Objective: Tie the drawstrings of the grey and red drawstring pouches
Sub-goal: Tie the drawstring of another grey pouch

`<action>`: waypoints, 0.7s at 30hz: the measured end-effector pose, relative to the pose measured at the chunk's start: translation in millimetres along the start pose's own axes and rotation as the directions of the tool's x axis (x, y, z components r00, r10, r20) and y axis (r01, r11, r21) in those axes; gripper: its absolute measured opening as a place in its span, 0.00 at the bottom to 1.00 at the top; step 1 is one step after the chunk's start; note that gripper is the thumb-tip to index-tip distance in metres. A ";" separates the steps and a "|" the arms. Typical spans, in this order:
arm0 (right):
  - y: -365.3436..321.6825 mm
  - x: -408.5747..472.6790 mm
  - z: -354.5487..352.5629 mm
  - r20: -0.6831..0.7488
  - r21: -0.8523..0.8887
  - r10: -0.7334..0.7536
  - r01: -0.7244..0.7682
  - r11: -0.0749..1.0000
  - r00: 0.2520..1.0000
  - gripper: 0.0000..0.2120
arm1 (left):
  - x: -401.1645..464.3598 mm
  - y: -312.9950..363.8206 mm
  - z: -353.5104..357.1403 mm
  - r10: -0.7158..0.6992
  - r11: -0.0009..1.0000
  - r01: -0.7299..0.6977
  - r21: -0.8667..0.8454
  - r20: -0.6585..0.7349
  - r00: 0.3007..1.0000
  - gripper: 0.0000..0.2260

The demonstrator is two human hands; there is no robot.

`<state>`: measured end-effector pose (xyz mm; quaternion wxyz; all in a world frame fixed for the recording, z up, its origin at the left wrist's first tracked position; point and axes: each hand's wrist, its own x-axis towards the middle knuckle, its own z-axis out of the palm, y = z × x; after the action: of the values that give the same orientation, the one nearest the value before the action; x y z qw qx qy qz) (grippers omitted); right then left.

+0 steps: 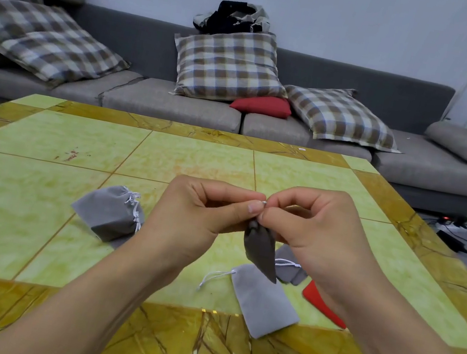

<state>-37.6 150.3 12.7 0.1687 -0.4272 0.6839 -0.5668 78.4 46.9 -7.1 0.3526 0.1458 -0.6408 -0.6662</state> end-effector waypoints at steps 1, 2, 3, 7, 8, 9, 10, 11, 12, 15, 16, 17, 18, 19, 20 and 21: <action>0.6 0.1 1.0 0.006 0.014 -0.008 0.008 1.000 1.000 0.06 | -0.2 0.4 0.4 0.013 1.000 -0.013 -0.001 0.001 1.000 0.07; 0.5 0.0 2.0 0.013 0.030 -0.011 0.011 0.999 1.000 0.07 | 0.0 0.2 1.2 0.031 1.000 -0.031 0.004 -0.002 1.000 0.06; -0.2 -0.6 2.8 0.021 0.043 -0.012 0.011 0.999 1.000 0.07 | -0.2 -0.3 2.0 0.051 0.999 -0.051 0.014 -0.011 0.999 0.06; -1.1 0.0 2.1 0.021 0.118 0.004 -0.007 0.993 1.000 0.08 | -0.4 -4.3 6.3 0.107 0.994 -0.105 0.029 -0.072 0.992 0.06; -0.8 0.3 2.2 0.020 0.145 0.009 -0.012 0.989 1.000 0.08 | -0.6 -5.2 7.1 0.108 0.994 -0.106 0.027 -0.086 0.990 0.05; -0.5 0.3 2.7 0.016 0.166 0.014 -0.017 0.986 1.000 0.08 | -0.7 -5.9 7.9 0.105 0.994 -0.103 0.025 -0.096 0.990 0.05; 0.0 0.2 3.5 0.007 0.178 0.018 -0.019 0.984 1.000 0.08 | -0.6 -6.4 8.4 0.102 0.995 -0.100 0.025 -0.104 0.989 0.05; 0.2 0.1 4.1 -0.005 0.180 0.019 -0.018 0.983 1.000 0.06 | -0.5 -6.6 8.6 0.100 0.995 -0.097 0.030 -0.110 0.989 0.05; 0.5 0.0 4.7 -0.020 0.173 0.016 -0.013 0.985 1.000 0.05 | -0.3 -6.6 8.7 0.104 0.994 -0.100 0.043 -0.115 0.988 0.04; 0.2 -0.4 4.6 -0.066 0.141 -0.010 0.019 0.990 0.998 0.04 | 0.0 -5.7 7.3 0.133 0.986 -0.118 0.117 -0.131 0.982 0.04; 0.5 -0.7 4.5 -0.074 0.132 -0.019 0.029 0.991 0.997 0.04 | 0.3 -5.9 7.1 0.141 0.983 -0.122 0.138 -0.136 0.981 0.04; 0.7 -0.8 4.7 -0.079 0.125 -0.021 0.031 0.992 0.997 0.04 | 0.2 -6.1 6.6 0.144 0.981 -0.122 0.153 -0.141 0.980 0.04; 1.5 -0.7 5.2 -0.088 0.127 -0.015 0.026 0.992 0.996 0.04 | 0.3 -6.8 6.4 0.143 0.980 -0.120 0.159 -0.146 0.979 0.04; 1.8 -0.6 5.7 -0.095 0.141 0.001 0.013 0.990 0.995 0.03 | 0.2 -7.5 6.1 0.138 0.982 -0.115 0.150 -0.155 0.978 0.04; 2.2 -0.6 5.9 -0.103 0.164 0.023 -0.006 0.986 0.994 0.03 | 0.3 -8.1 6.0 0.127 0.986 -0.107 0.125 -0.169 0.977 0.04; 2.5 -0.7 5.7 -0.107 0.188 0.047 -0.026 0.982 0.993 0.03 | 0.2 -8.6 5.8 0.115 0.991 -0.099 0.094 -0.182 0.977 0.04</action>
<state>-34.0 147.3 8.5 0.1803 -0.3648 0.6440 -0.6479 72.1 50.6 -14.5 0.4402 0.1877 -0.6392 -0.6020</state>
